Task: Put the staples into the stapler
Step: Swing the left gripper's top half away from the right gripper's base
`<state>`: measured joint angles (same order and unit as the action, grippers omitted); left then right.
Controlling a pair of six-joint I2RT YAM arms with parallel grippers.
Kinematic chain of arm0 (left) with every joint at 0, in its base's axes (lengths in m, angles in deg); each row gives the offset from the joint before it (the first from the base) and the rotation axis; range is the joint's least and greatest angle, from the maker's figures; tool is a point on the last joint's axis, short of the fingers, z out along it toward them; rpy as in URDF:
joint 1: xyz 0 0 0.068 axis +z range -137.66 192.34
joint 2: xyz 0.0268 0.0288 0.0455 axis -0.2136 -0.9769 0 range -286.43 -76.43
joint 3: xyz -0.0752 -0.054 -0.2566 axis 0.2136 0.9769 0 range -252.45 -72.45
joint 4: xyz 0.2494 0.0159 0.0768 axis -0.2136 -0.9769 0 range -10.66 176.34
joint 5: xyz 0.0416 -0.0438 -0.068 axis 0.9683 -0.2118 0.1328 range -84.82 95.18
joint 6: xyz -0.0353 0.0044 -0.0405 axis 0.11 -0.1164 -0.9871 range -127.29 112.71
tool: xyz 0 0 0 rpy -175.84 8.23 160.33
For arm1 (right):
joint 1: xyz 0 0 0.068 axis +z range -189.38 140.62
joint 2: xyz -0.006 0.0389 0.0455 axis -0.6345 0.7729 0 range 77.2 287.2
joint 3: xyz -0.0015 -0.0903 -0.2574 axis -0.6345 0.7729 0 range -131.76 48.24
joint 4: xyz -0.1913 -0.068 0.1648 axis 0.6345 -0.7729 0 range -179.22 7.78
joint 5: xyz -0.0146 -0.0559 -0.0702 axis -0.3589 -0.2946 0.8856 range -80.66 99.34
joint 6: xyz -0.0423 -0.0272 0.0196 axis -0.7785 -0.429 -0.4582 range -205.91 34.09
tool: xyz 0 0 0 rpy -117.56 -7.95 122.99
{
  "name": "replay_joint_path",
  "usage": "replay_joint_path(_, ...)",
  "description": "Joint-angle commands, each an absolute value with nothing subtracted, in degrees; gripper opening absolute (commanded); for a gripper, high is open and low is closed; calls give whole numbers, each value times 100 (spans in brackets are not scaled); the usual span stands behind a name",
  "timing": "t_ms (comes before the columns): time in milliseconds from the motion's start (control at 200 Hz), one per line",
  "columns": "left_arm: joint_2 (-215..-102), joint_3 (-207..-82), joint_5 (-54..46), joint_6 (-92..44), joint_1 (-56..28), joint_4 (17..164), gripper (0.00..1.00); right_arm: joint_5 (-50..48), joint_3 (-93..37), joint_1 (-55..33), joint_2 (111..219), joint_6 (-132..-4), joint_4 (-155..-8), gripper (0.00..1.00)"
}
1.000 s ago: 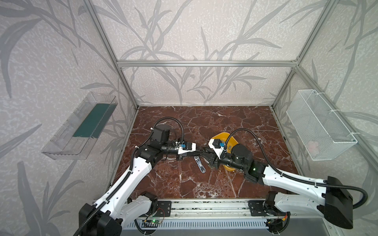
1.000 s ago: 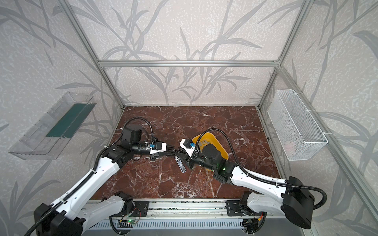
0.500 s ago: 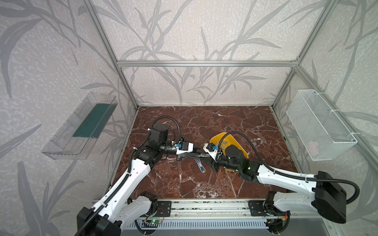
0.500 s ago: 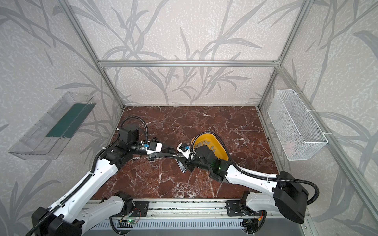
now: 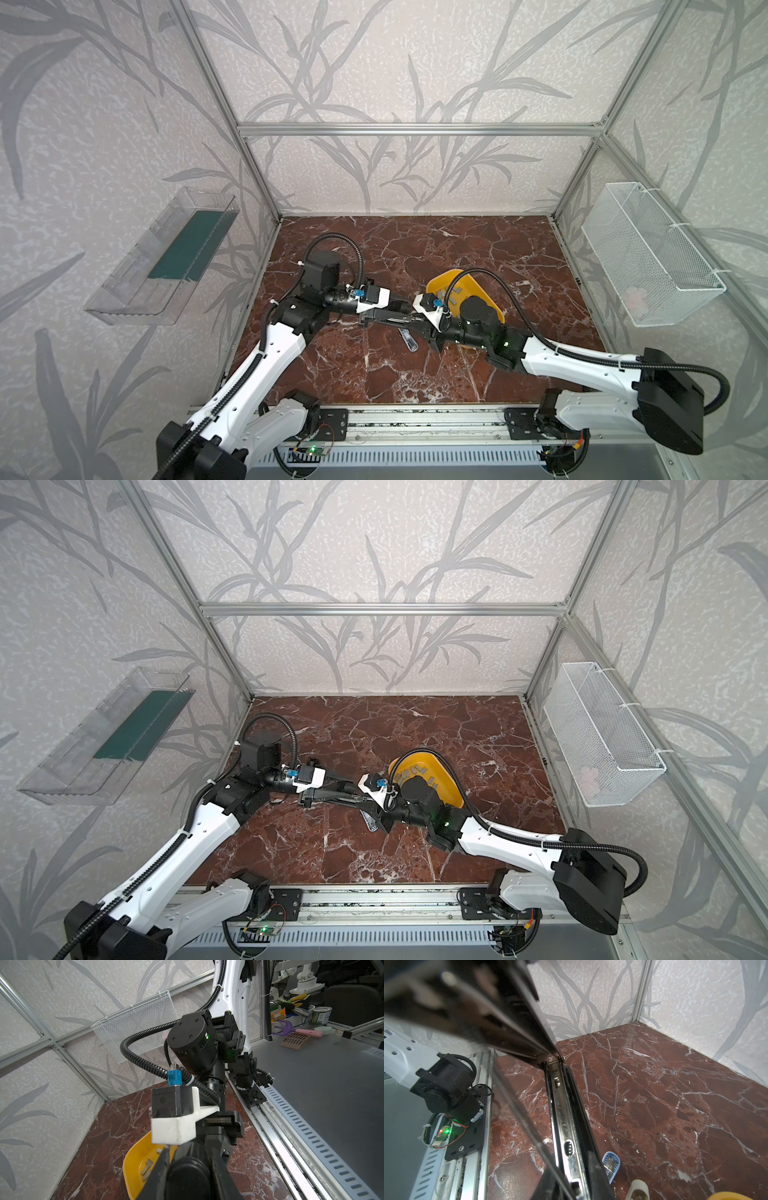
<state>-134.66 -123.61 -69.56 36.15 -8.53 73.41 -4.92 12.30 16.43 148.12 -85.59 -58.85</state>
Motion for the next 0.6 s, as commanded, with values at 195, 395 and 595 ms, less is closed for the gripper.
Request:
replay_joint_path(195,-13421,-12432,-7498,3437,-762,8641,0,-867,1479,1700,14822,-8449,-5672,24)
replay_joint_path(395,-13408,-12426,-7504,3385,-754,8665,0,-870,1519,1702,14850,-8489,-5560,19)
replay_joint_path(595,-13512,-12429,-7545,3351,-459,8686,0,-906,1587,1694,14755,-8577,-5551,0)
